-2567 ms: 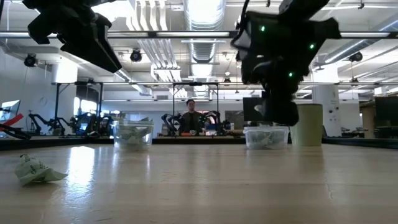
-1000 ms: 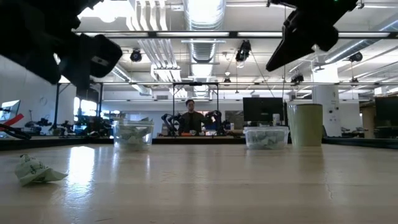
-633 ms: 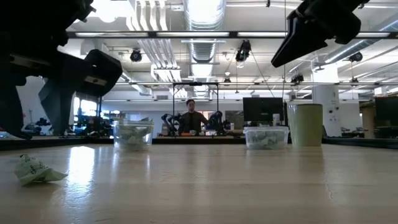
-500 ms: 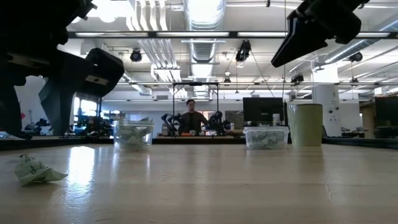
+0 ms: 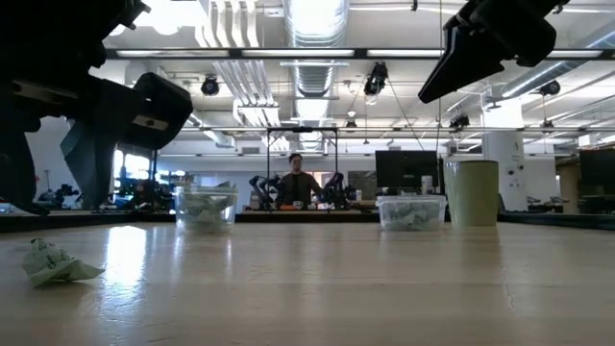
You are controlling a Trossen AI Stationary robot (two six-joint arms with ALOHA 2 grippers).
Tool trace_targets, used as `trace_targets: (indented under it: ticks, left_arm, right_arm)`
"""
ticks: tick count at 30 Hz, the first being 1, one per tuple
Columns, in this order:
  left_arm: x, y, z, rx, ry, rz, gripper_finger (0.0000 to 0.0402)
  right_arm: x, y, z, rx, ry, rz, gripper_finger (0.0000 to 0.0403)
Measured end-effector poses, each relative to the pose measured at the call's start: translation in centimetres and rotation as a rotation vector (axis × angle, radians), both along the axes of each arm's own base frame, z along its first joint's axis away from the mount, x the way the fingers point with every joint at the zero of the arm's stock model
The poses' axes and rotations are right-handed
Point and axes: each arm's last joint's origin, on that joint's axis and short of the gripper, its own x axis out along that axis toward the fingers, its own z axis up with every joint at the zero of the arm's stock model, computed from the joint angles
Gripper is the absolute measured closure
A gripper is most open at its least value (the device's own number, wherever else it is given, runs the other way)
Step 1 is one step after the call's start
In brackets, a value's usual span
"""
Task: Pick and place items into bin
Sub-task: Put the stevia packet into the left transparent bin
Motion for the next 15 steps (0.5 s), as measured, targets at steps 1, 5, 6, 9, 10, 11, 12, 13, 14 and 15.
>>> trace_targets:
  ticks: [1, 5, 6, 9, 10, 11, 12, 13, 14, 15]
  left_arm:
    - [0.0, 0.0, -0.1, 0.0, 0.003, 0.0, 0.0283]
    - [0.2, -0.3, -1.0, -0.011, 0.023, -0.013, 0.0283]
    - [0.4, -0.5, -1.3, -0.014, 0.019, -0.013, 0.0283]
    - [0.6, -0.6, -2.4, 0.001, 0.045, -0.014, 0.0283]
    - [0.7, -0.6, -2.8, 0.009, 0.057, -0.014, 0.0283]
    - [0.8, -0.6, -2.9, 0.011, 0.06, -0.013, 0.0283]
    - [0.8, -0.6, -2.9, 0.008, 0.056, -0.012, 0.0283]
    - [0.9, -0.7, -3.0, 0.008, 0.055, -0.011, 0.0283]
    - [0.9, -0.6, -3.0, 0.01, 0.058, -0.01, 0.0283]
    - [0.9, -0.6, -3.0, 0.009, 0.057, -0.009, 0.0283]
  right_arm:
    - [0.0, 0.0, 0.0, 0.0, -0.001, 0.0, 0.033]
    - [0.0, 0.0, 0.0, 0.002, -0.005, 0.0, 0.033]
    - [0.0, 0.0, 0.0, 0.003, -0.006, 0.0, 0.033]
    - [0.0, 0.0, 0.0, 0.003, -0.006, 0.0, 0.033]
    - [0.1, 0.0, 0.0, 0.004, -0.008, 0.0, 0.033]
    - [0.1, 0.0, 0.0, 0.004, -0.009, 0.0, 0.033]
    - [0.1, 0.0, 0.0, 0.004, -0.008, 0.0, 0.033]
    - [0.1, 0.0, 0.0, 0.004, -0.008, 0.0, 0.033]
    - [0.0, 0.0, 0.0, 0.004, -0.007, 0.0, 0.033]
    - [0.0, 0.0, 0.0, 0.003, -0.006, 0.0, 0.033]
